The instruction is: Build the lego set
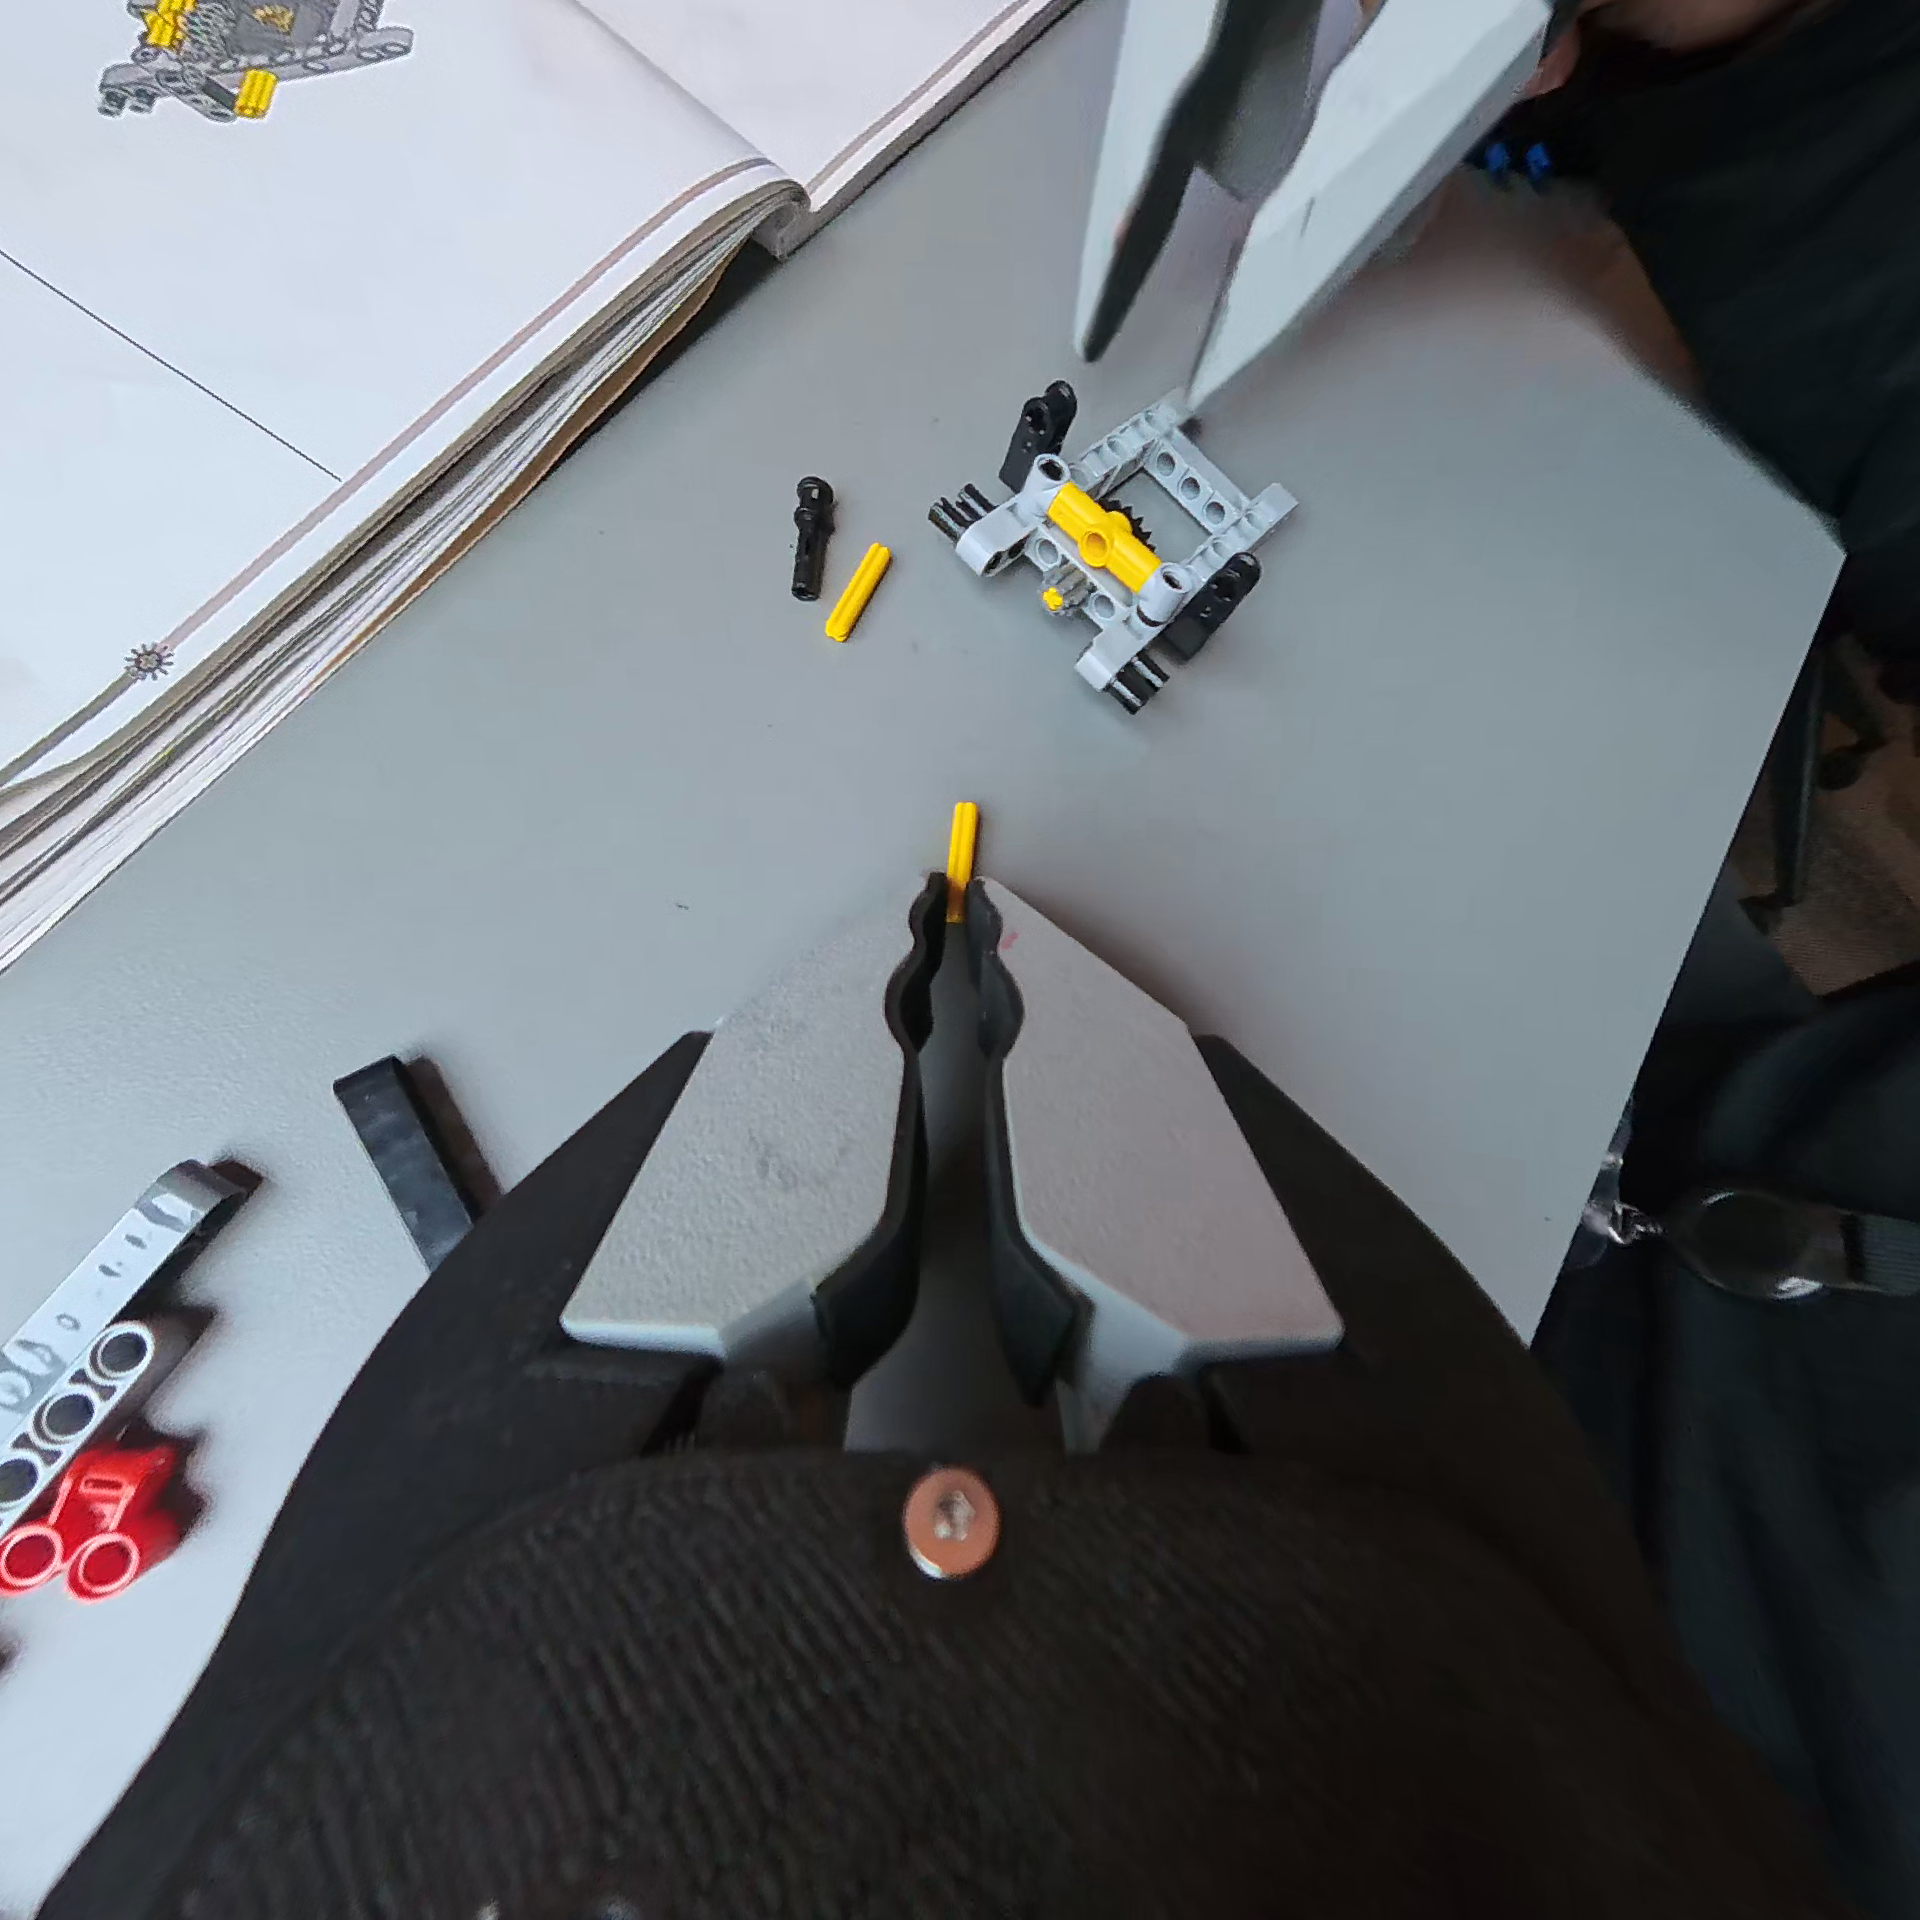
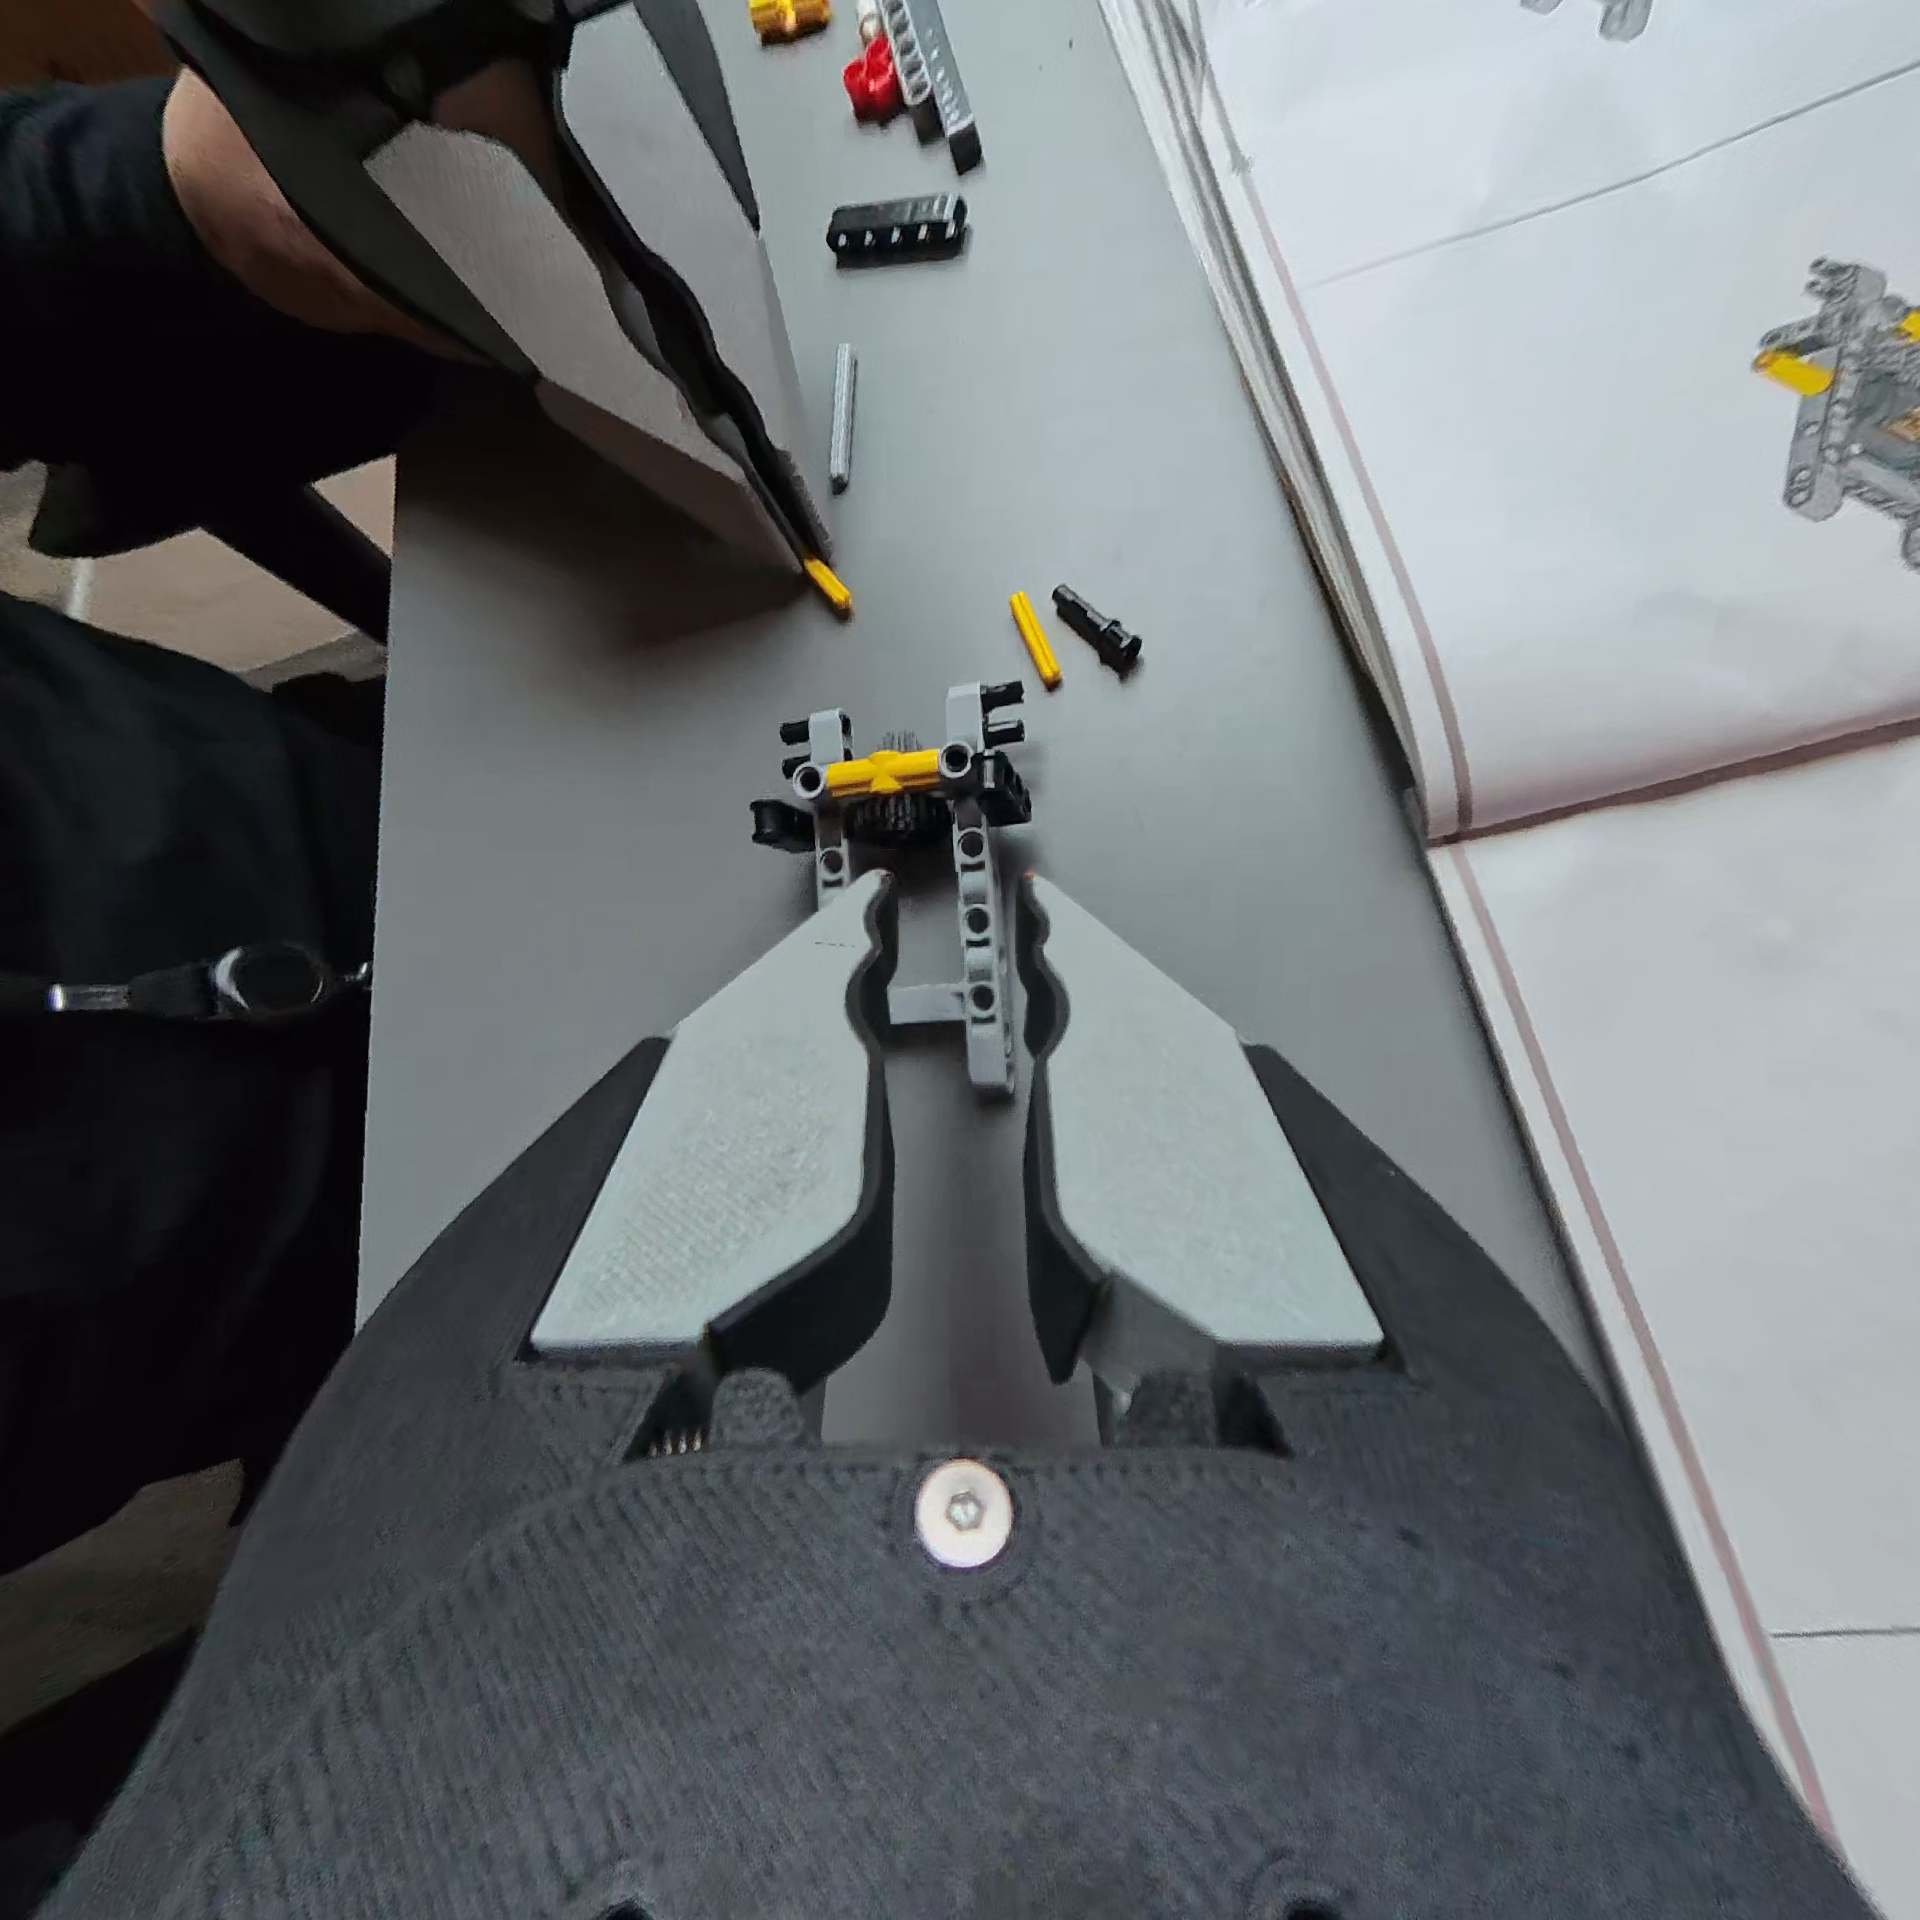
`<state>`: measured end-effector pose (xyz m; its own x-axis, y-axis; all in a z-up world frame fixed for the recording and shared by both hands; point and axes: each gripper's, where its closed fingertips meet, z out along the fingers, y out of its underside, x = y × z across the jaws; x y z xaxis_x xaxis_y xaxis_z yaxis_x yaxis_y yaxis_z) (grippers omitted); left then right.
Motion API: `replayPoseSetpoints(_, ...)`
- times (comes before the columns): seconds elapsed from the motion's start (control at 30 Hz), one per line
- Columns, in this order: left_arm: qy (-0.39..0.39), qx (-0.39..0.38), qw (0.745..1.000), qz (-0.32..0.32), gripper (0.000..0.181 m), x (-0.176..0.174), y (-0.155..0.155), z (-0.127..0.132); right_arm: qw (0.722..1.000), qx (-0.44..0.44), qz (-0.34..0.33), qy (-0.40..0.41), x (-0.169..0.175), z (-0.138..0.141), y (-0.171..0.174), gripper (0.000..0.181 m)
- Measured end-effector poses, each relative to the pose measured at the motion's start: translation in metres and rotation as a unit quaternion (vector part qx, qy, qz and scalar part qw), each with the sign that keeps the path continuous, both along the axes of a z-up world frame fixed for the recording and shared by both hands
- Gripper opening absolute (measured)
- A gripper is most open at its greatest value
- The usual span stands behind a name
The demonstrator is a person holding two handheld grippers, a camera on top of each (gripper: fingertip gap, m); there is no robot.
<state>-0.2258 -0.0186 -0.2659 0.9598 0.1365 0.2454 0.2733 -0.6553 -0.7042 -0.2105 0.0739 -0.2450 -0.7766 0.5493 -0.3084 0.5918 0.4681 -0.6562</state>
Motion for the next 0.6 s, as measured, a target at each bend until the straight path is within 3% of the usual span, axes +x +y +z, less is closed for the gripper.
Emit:
replayPoseSetpoints(0.23,0.007,0.008,1.0,0.003,0.0,-0.003,0.003,0.003,0.996,-0.003,0.076,-0.039,0.026,-0.007,-0.023,0.012)
replayPoseSetpoints(0.43,-0.01,0.02,1.0,0.003,0.0,-0.003,0.003,0.006,0.997,-0.031,0.064,-0.025,0.02,0.005,-0.018,0.01)
replayPoseSetpoints(0.6,-0.022,0.032,0.999,0.0,0.001,-0.002,0.003,0.009,0.996,-0.067,0.031,0.043,0.001,0.027,-0.016,0.01)
